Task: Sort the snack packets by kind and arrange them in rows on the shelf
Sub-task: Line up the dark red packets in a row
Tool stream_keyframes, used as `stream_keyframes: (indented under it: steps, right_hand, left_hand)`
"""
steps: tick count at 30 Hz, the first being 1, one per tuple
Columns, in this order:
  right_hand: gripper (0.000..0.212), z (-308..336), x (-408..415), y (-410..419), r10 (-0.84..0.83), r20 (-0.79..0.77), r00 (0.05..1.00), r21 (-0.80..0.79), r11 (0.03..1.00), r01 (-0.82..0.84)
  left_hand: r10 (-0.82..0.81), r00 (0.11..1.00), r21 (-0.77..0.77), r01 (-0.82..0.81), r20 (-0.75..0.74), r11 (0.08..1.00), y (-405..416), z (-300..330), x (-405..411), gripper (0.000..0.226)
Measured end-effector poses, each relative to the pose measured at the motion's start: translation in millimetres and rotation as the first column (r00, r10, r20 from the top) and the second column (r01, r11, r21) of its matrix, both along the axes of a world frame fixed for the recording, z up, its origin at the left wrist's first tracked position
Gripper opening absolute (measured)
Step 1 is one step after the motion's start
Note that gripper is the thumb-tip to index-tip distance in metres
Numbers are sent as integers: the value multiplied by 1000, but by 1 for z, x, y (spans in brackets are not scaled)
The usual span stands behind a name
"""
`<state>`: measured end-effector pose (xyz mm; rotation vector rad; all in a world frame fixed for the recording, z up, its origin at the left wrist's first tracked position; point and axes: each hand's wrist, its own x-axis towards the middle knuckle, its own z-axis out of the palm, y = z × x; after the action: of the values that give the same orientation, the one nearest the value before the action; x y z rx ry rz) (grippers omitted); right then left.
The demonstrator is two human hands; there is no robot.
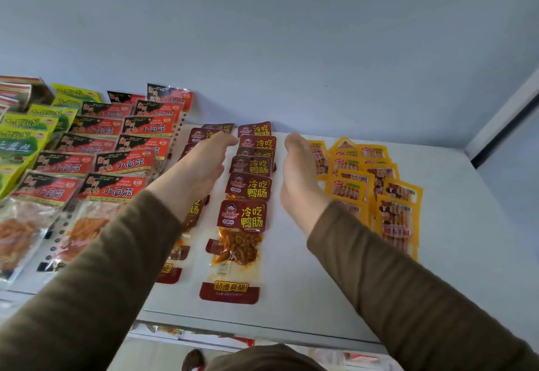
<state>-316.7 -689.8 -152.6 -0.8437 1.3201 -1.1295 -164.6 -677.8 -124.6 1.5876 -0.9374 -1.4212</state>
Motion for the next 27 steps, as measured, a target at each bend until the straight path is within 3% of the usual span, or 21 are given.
stream_keyframes:
  steps: [3,5,7,11,22,25,27]
  right_hand:
    - [38,7,13,-30,-33,28,999,42,999,32]
    - [35,-1,23,-40,-13,53,999,68,998,10]
    - [29,-10,27,-43,-5,43,999,85,996,1]
    - [36,-12,29,-40,-36,95,995,99,995,27]
    - [44,-4,12,-10,-31,120,992,61,998,24]
    - [49,-13,2,4,-19,170,985,35,999,13]
    - [50,-18,3,18,32,189,981,-5,999,-32]
  left_hand:
    - [77,997,-26,-78,-15,997,-24,2,-8,36]
    - [65,998,-43,-66,-27,997,-40,-6,-10,24]
    - [90,994,-28,-89,65,996,-50,-4,-17,24]
    - [121,992,30,-123,45,992,-57,-1,-17,29]
    - [24,997,-94,-17,71,995,-47,-2,-1,13]
    - [-15,999,-65,17,31,998,-30,-12,10,45]
    - [-46,999,-22,46,11,999,-15,-21,8,50]
